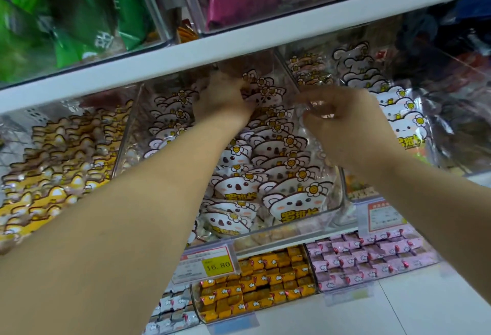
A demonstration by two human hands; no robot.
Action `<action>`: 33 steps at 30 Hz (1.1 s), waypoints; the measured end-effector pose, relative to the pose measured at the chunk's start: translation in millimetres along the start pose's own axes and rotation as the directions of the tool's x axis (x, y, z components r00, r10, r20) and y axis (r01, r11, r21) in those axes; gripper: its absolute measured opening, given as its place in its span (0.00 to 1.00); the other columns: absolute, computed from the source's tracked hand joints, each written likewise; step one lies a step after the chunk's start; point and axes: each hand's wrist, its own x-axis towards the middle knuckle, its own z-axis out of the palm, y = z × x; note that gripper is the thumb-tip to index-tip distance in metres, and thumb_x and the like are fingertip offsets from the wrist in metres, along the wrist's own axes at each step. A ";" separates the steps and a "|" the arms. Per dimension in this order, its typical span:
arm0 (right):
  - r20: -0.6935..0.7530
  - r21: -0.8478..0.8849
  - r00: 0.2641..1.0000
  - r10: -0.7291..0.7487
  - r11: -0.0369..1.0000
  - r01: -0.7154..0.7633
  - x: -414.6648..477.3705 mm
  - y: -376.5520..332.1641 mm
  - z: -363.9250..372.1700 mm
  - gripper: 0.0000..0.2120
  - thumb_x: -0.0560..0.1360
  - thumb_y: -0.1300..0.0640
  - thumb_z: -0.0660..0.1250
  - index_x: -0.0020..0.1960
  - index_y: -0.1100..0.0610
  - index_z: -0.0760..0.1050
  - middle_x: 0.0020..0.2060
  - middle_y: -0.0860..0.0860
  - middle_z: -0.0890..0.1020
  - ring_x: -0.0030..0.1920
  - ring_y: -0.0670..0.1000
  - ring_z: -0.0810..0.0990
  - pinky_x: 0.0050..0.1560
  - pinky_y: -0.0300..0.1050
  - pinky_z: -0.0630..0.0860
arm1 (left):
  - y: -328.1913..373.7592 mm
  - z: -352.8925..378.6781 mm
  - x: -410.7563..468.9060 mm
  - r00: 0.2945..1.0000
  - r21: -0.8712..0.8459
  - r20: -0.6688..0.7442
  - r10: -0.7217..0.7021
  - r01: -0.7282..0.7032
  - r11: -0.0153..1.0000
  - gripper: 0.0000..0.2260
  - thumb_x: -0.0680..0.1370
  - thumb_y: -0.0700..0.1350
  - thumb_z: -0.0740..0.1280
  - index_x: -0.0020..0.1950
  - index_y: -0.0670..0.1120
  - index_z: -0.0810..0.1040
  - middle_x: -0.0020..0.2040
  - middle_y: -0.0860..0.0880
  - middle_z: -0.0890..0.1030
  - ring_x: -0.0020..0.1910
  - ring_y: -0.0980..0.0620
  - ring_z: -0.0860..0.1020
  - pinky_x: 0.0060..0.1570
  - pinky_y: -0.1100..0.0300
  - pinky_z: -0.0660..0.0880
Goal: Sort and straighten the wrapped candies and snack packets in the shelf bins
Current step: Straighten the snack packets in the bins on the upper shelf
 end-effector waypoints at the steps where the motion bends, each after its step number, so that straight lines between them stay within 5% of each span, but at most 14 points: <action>1: 0.012 -0.078 0.999 -0.040 0.996 0.041 4.5 -1.0 -0.1 0.15 0.74 0.61 0.62 0.56 0.50 0.80 0.48 0.46 0.81 0.40 0.36 0.78 0.30 0.21 0.64 | -0.5 -0.2 1.1 0.999 0.019 -0.049 0.006 -0.005 1.000 0.17 0.75 0.53 0.68 0.63 0.56 0.75 0.68 0.48 0.64 0.68 0.43 0.65 0.67 0.45 0.65; 6: 0.150 -0.278 0.985 -0.087 0.952 0.126 37.5 -14.6 4.6 0.17 0.75 0.58 0.64 0.63 0.49 0.75 0.63 0.48 0.76 0.59 0.48 0.76 0.50 0.32 0.68 | -9.7 5.6 10.2 0.997 0.013 -0.079 0.025 -0.024 1.000 0.12 0.73 0.56 0.69 0.55 0.56 0.80 0.70 0.50 0.65 0.69 0.45 0.64 0.67 0.46 0.64; 10: 0.246 -0.418 0.968 -0.046 0.896 0.149 59.3 -23.2 12.3 0.15 0.76 0.62 0.62 0.58 0.48 0.79 0.60 0.50 0.78 0.55 0.51 0.77 0.49 0.37 0.69 | -18.5 7.0 28.9 0.972 0.052 0.005 0.235 -0.235 0.971 0.10 0.75 0.52 0.68 0.56 0.55 0.81 0.67 0.51 0.70 0.66 0.45 0.68 0.65 0.45 0.66; 14: 0.251 -0.467 0.966 -0.054 0.868 0.169 63.2 -21.0 14.7 0.12 0.77 0.61 0.62 0.52 0.49 0.82 0.54 0.49 0.81 0.49 0.50 0.77 0.48 0.38 0.69 | -18.2 7.0 38.7 0.910 0.079 0.089 0.404 -0.411 0.908 0.13 0.77 0.50 0.67 0.60 0.51 0.79 0.63 0.49 0.75 0.61 0.48 0.74 0.58 0.55 0.71; 19: 0.228 -0.453 0.972 -0.057 0.877 0.157 65.7 -17.0 19.1 0.12 0.77 0.61 0.62 0.48 0.46 0.81 0.49 0.47 0.80 0.43 0.47 0.73 0.45 0.38 0.66 | -11.5 11.6 34.3 0.953 0.124 -0.014 0.302 -0.298 0.946 0.12 0.78 0.52 0.64 0.57 0.51 0.81 0.59 0.48 0.79 0.60 0.46 0.74 0.61 0.50 0.69; 27: 0.190 -0.439 0.981 -0.032 0.891 0.114 63.5 -19.8 20.7 0.11 0.76 0.62 0.64 0.48 0.48 0.82 0.52 0.50 0.82 0.49 0.51 0.80 0.50 0.37 0.72 | -13.3 6.9 16.3 0.901 -0.183 -0.355 0.249 -0.329 0.926 0.10 0.78 0.44 0.64 0.56 0.43 0.81 0.60 0.46 0.77 0.61 0.47 0.73 0.60 0.57 0.69; 30: 0.189 -0.449 0.982 -0.027 0.887 0.110 63.8 -21.0 20.2 0.12 0.76 0.62 0.64 0.48 0.48 0.82 0.53 0.51 0.82 0.50 0.51 0.79 0.50 0.37 0.70 | -10.1 5.9 13.7 0.909 -0.204 -0.312 0.276 -0.348 0.915 0.11 0.78 0.45 0.65 0.58 0.45 0.80 0.61 0.48 0.75 0.61 0.49 0.72 0.61 0.57 0.69; 33: 0.195 -0.488 0.980 -0.027 0.865 0.120 65.5 -20.8 22.0 0.11 0.76 0.62 0.64 0.49 0.48 0.82 0.53 0.52 0.82 0.49 0.53 0.79 0.52 0.40 0.73 | -14.1 6.5 19.1 0.953 -0.155 -0.113 0.281 -0.297 0.942 0.11 0.79 0.49 0.64 0.59 0.50 0.80 0.61 0.50 0.74 0.61 0.49 0.72 0.61 0.52 0.70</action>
